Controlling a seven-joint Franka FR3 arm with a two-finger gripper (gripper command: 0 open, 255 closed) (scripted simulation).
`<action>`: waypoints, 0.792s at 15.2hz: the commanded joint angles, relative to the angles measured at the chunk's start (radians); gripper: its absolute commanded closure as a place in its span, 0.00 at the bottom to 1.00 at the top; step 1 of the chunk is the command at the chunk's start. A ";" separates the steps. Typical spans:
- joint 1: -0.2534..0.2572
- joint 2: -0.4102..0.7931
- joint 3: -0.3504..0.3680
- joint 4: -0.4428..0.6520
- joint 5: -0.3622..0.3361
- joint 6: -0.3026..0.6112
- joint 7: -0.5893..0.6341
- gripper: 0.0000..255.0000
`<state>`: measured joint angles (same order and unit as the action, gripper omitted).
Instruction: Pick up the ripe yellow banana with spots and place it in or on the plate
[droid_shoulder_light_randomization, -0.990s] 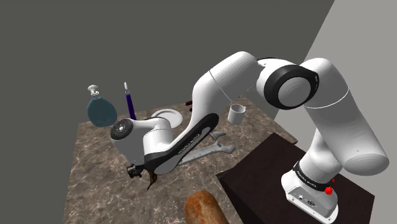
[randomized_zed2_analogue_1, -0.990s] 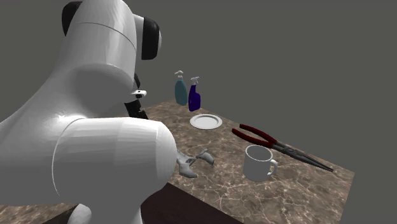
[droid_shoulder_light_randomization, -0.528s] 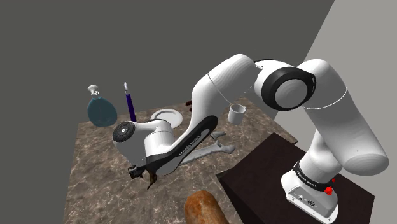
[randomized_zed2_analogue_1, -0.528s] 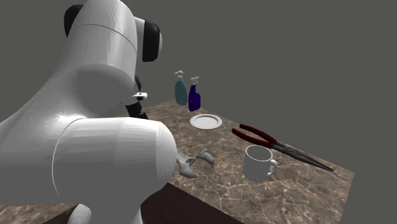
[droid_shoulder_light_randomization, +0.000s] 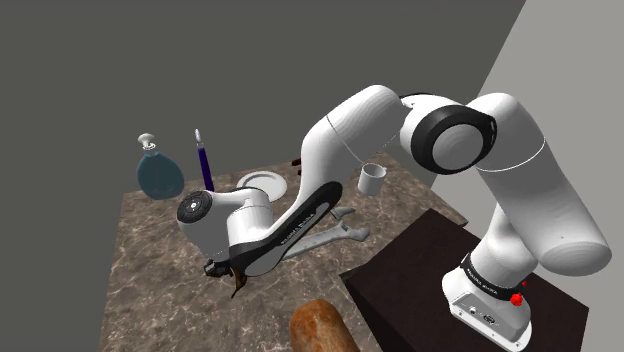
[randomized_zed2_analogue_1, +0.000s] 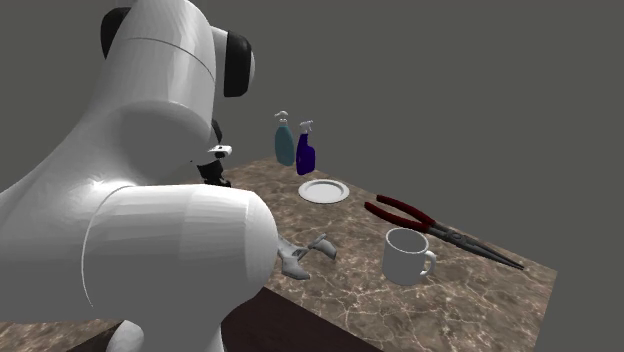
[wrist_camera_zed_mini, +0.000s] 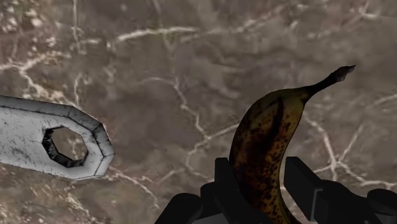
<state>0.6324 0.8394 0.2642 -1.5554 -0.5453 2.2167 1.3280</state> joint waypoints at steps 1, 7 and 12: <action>0.000 0.000 0.000 0.000 0.000 0.000 0.000 1.00; -0.005 -0.030 0.008 -0.009 0.009 -0.020 -0.008 1.00; -0.013 -0.077 0.021 -0.020 0.025 -0.055 -0.023 1.00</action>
<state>0.6220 0.7736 0.2826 -1.5719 -0.5238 2.1689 1.3090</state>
